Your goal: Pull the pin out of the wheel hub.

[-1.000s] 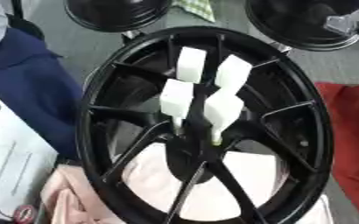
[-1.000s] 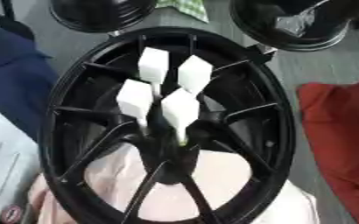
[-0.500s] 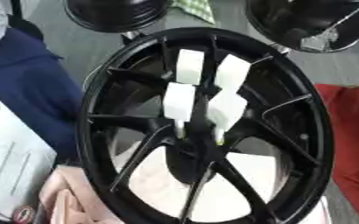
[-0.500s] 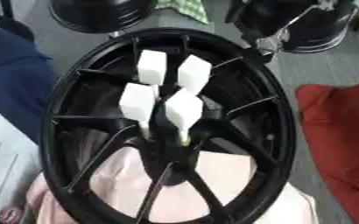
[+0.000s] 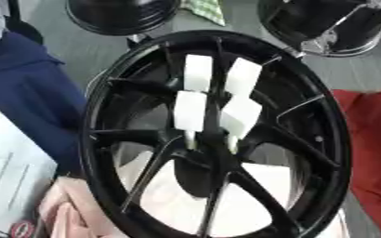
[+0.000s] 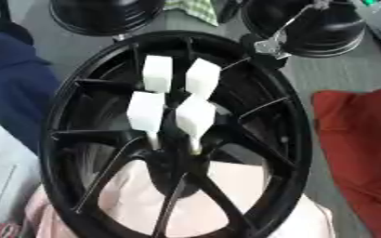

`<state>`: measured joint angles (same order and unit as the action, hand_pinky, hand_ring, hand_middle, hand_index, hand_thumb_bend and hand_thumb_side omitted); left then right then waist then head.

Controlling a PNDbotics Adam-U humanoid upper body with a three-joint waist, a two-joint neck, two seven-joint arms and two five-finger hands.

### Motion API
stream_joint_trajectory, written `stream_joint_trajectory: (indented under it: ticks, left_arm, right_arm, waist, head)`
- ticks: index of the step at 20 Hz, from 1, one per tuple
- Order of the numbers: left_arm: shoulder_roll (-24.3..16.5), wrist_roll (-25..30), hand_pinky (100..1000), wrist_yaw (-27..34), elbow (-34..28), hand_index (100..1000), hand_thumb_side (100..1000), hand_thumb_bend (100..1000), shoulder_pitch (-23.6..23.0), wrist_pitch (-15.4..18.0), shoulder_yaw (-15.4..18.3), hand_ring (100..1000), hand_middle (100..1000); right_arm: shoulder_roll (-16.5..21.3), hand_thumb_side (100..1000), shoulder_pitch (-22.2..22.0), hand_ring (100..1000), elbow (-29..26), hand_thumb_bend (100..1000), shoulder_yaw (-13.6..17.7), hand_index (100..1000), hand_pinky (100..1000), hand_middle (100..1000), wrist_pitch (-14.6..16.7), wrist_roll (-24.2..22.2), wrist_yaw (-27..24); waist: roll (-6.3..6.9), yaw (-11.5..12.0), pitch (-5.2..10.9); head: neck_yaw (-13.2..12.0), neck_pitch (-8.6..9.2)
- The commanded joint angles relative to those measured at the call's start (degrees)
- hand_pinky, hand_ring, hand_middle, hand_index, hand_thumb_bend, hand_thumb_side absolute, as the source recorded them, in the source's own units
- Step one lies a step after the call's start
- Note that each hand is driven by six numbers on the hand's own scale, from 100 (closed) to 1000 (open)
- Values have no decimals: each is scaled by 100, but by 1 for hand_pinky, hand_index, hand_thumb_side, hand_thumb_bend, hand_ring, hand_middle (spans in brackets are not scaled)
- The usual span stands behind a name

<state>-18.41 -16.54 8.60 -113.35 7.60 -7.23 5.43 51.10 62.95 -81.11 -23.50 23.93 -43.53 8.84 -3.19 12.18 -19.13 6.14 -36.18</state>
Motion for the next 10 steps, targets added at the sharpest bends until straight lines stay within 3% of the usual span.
stream_joint_trajectory:
  ticks: [1,10]
  left_arm:
    - [-186,39,667,18,-124,704,492,585,80,16,-18,675,560]
    - [-220,80,668,12,-124,705,493,582,119,19,-43,675,560]
  right_arm:
    - [216,276,55,830,-288,112,84,857,873,773,930,-837,-119]
    - [304,265,93,833,-718,183,72,868,878,778,1230,-653,-255]
  waist:
    - [-8,46,65]
    - [-28,82,-2]
  head:
    - [65,80]
    - [105,104]
